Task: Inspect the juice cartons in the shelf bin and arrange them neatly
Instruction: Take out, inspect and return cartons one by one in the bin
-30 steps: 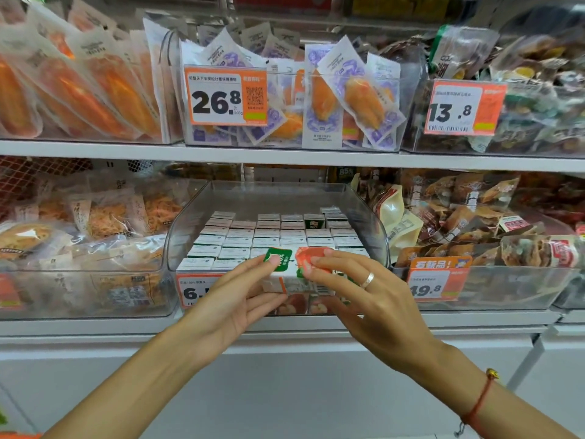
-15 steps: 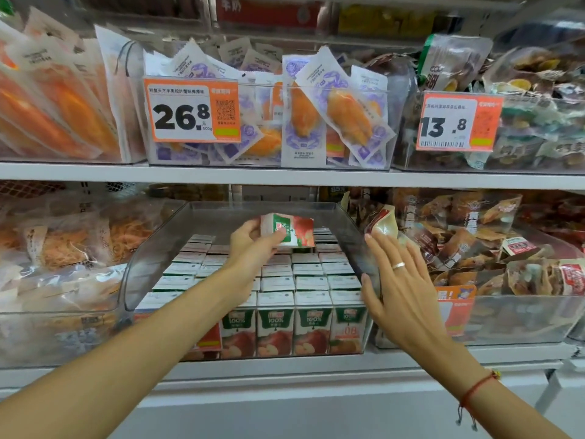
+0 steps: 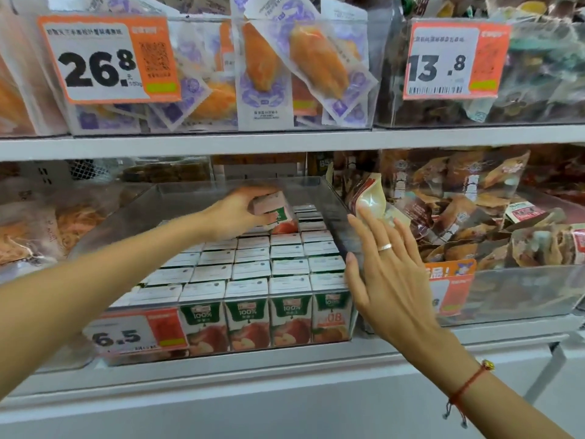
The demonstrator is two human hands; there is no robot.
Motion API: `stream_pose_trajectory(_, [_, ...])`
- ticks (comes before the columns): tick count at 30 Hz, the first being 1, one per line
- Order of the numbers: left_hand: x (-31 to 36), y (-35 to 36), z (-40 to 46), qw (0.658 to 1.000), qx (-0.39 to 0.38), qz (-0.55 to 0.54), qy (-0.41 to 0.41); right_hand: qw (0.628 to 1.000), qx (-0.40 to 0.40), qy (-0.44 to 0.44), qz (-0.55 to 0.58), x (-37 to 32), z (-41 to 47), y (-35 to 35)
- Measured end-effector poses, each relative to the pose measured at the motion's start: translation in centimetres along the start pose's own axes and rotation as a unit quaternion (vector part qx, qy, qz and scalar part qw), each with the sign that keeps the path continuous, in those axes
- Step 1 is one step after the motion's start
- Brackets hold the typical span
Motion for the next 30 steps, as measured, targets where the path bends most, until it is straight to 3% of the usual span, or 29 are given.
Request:
stream_pose_trajectory(7, [0.9, 0.3, 2.2, 0.991, -0.075, 0.108, -0.014, 0.998, 0.051, 0.003, 0.040, 0.2, -0.8, 0.5])
stream_pose_trajectory(15, [-1.6, 2.5, 2.2, 0.988, -0.102, 0.112, 0.002, 0.998, 0.056, -0.004, 0.026, 0.1, -0.7, 0.7])
stream_pose_trajectory(23, [-3.1, 2.9, 2.8, 0.986, -0.083, 0.139, 0.040, 0.998, 0.064, -0.002, 0.025, 0.1, -0.7, 0.8])
stream_pose_trajectory(30, [-3.5, 2.4, 5.0, 0.975, -0.080, 0.208, 0.001, 0.998, 0.061, 0.009, 0.014, 0.0, -0.8, 0.7])
Point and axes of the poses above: each hand's wrist, its own z-axis towards the middle knuckle, its own y-axis out of the palm, x = y × z, the point moved 3 cm from there along z, towards the middle knuckle, and after that the axes turned 3 degrees about -z, right-handed, at the moved point
